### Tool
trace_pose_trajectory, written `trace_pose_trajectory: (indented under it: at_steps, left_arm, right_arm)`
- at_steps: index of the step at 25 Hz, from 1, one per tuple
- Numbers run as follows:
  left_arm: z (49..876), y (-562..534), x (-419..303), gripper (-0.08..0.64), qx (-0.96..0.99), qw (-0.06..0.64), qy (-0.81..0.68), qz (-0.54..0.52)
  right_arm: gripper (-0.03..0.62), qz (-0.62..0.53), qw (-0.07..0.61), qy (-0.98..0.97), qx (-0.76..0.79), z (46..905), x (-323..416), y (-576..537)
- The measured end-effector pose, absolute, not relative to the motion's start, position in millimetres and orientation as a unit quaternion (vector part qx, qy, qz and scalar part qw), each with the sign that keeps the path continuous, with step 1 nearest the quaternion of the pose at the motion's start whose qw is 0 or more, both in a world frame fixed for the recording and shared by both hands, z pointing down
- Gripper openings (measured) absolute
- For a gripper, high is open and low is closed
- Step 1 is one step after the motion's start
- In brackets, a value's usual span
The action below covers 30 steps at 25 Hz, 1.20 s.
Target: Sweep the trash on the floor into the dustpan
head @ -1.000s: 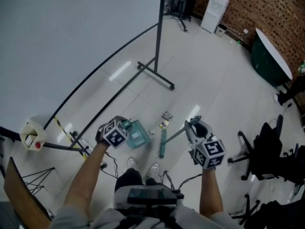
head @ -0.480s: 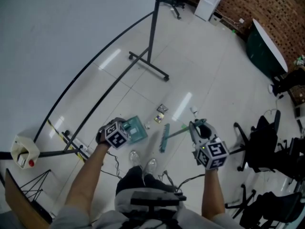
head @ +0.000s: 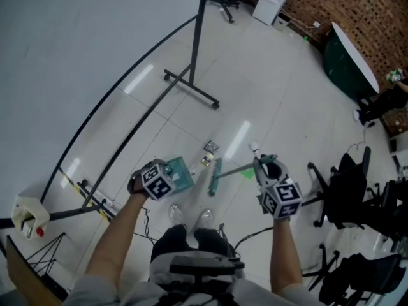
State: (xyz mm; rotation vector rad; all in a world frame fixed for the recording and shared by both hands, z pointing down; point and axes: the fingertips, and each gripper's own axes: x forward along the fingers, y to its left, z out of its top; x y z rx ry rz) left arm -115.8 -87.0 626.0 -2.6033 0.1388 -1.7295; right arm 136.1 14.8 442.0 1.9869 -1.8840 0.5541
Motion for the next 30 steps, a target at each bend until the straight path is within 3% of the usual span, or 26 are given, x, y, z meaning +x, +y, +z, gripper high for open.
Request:
trace_pose_trajectory:
  at_steps: [12,21,30]
  left_arm:
    - [622.4,-90.0,-82.2,0.107,-0.824,0.022,0.05,-0.564]
    - [619.0,-91.7,-71.7,0.107,-0.823,0.026,0.057,-0.565]
    - [618.3,-88.7,-75.5,0.109,-0.824,0.03,0.064,-0.562]
  right_arm:
    - [0.098,0.136,0.217,-0.734,0.629,477.4,208.0,-74.2]
    - [0.098,0.149,0.262,-0.779,0.55,574.7,223.4,-95.9]
    - [0.109,0.205,0.218,-0.802,0.517,601.3,198.2,-73.0]
